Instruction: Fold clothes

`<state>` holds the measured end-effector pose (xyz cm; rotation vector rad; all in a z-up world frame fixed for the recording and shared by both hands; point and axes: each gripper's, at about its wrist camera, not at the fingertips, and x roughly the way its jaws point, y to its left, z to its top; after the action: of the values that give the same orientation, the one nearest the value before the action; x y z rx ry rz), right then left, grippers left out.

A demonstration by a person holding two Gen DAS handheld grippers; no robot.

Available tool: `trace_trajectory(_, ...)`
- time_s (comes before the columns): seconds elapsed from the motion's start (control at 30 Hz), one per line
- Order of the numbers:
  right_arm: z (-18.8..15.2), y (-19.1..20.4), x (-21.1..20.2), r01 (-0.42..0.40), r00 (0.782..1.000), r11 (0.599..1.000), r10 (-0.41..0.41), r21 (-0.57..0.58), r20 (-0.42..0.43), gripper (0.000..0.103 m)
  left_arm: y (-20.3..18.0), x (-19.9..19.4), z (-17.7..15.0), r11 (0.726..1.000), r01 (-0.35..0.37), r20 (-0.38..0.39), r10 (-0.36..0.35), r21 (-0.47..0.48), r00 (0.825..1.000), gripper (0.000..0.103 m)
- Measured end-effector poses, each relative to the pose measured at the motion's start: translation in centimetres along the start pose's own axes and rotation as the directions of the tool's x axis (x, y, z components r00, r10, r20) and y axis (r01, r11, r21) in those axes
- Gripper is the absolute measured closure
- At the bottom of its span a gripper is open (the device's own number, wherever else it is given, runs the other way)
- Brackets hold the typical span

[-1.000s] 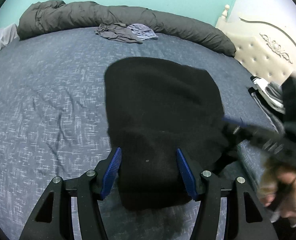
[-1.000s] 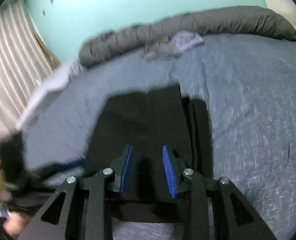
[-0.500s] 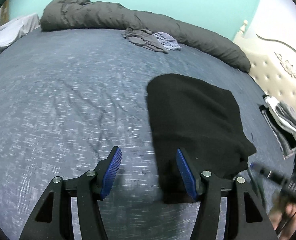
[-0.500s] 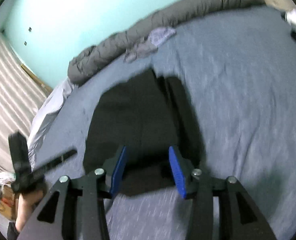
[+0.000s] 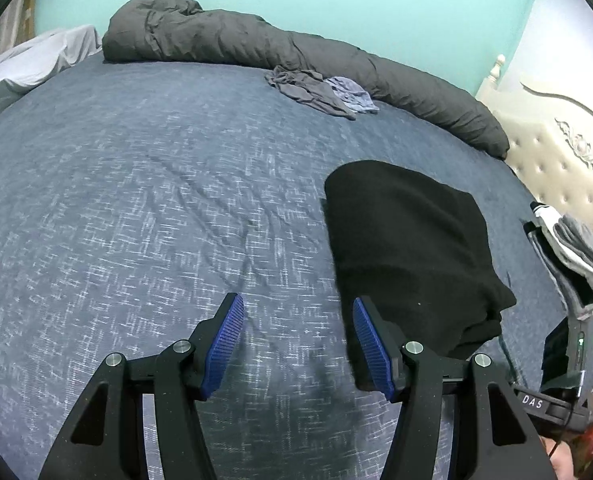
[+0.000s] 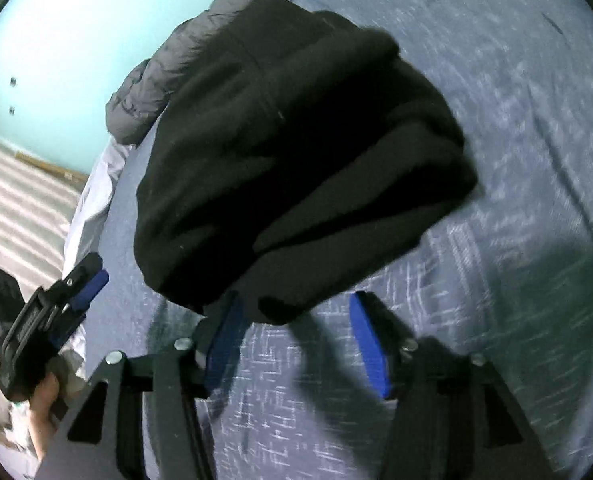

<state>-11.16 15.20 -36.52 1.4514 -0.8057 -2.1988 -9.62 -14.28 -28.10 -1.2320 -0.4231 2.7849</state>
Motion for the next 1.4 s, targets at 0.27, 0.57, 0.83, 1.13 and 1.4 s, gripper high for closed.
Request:
trace_trajectory(0.27, 0.3, 1.0, 1.6, -0.015, 0.999, 0.998, 0.012, 0.068, 0.046, 0.042, 1.0, -0.6, -0.1, 1.0, -0.008, 0.007, 0.008, -0.02, 1.0, 0.042)
trace_trajectory(0.57, 0.2, 1.7, 3.0, -0.004, 0.998, 0.998, 0.0, 0.065, 0.056, 0.087, 1.1, -1.0, -0.1, 1.0, -0.018, 0.015, 0.018, -0.018, 1.0, 0.042)
trace_trajectory(0.83, 1.2, 1.7, -0.3, -0.022, 0.997, 1.0, 0.023, -0.023, 0.07, 0.094, 0.6, -1.4, -0.2, 1.0, -0.012, 0.017, 0.012, -0.008, 1.0, 0.042)
trace_trajectory(1.13, 3.4, -2.5, -6.4, 0.039, 0.997, 0.998, -0.036, -0.053, 0.063, 0.095, -1.8, -1.2, -0.7, 0.999, 0.022, 0.002, -0.022, 0.036, 1.0, 0.042)
trace_trajectory(1.4, 7.1, -6.9, -9.8, 0.136, 0.991, 0.983, -0.135, -0.124, 0.014, 0.096, -4.4, -0.4, -1.1, 0.995, 0.049, -0.017, -0.047, 0.09, 0.999, 0.042)
